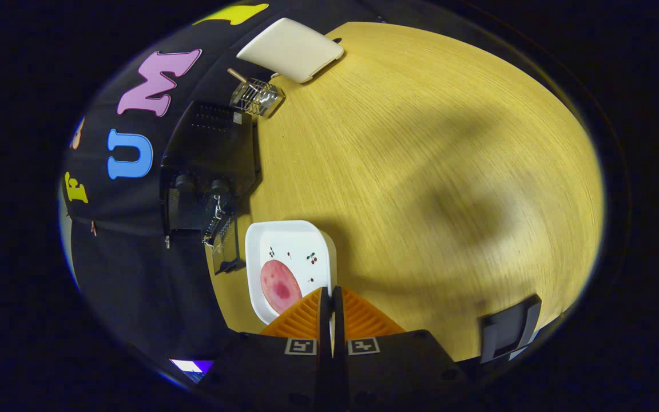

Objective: Open the toaster oven, put the food inside, and close the toaster oven door.

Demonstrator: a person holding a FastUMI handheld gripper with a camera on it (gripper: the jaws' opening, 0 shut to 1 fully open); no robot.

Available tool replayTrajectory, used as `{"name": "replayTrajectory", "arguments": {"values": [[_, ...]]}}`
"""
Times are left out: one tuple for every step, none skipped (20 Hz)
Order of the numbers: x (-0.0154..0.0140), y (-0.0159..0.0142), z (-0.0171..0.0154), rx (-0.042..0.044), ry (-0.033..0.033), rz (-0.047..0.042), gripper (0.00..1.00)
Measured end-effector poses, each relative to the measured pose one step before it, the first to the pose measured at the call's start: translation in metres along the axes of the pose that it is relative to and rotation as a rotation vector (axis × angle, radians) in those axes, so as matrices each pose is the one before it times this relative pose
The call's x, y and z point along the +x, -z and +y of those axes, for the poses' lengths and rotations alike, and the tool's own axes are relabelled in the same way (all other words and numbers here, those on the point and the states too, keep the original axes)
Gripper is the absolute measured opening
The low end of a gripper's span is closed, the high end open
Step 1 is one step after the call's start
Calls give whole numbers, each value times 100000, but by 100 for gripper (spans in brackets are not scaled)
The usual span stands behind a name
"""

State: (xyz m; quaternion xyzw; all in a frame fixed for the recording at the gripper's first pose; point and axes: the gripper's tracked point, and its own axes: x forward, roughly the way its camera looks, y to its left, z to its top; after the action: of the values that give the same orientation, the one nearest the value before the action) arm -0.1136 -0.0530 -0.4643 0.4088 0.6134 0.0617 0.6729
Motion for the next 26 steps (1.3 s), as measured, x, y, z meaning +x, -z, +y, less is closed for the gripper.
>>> {"name": "replayTrajectory", "arguments": {"values": [[-455, 376, 1006, -6, -532, -1378, 5], [-1105, 655, 1120, -133, -332, -1032, 5], [-484, 740, 1047, -296, -590, -708, 5], [-618, 1184, 1189, -194, -572, -420, 5], [162, 660, 1421, 7, -812, -173, 5], [261, 764, 1434, 79, -992, -99, 5], [367, 661, 1492, 267, -1222, -31, 5], [473, 602, 1345, 532, -1135, -37, 5], [566, 622, 1382, 737, -1084, -39, 5], [699, 519, 1243, 756, -874, -129, 5], [837, 246, 1241, 1068, -754, -532, 5], [608, 133, 957, 1403, -279, -962, 5], [716, 129, 1059, 1672, -114, -942, 5], [863, 146, 1055, 2031, 68, -1103, 5], [854, 227, 1101, 1572, 164, -449, 5], [839, 170, 1066, 790, 304, -625, 5], [1033, -25, 913, 313, 418, -1025, 5], [943, 55, 858, 705, 713, -1550, 5], [1051, -130, 745, 1337, 628, -1564, 5], [707, 34, 892, 2189, 670, -1701, 5], [925, 19, 785, 2515, 657, -1715, 5], [800, 51, 537, 2430, 943, -1626, 5], [912, -182, 417, 2512, 1283, -1836, 5], [826, -95, 207, 2529, 1693, -1965, 5], [793, -219, 144, 2731, 1524, -1773, 5], [527, -7, 71, 3085, 1558, -1954, 5]]}}
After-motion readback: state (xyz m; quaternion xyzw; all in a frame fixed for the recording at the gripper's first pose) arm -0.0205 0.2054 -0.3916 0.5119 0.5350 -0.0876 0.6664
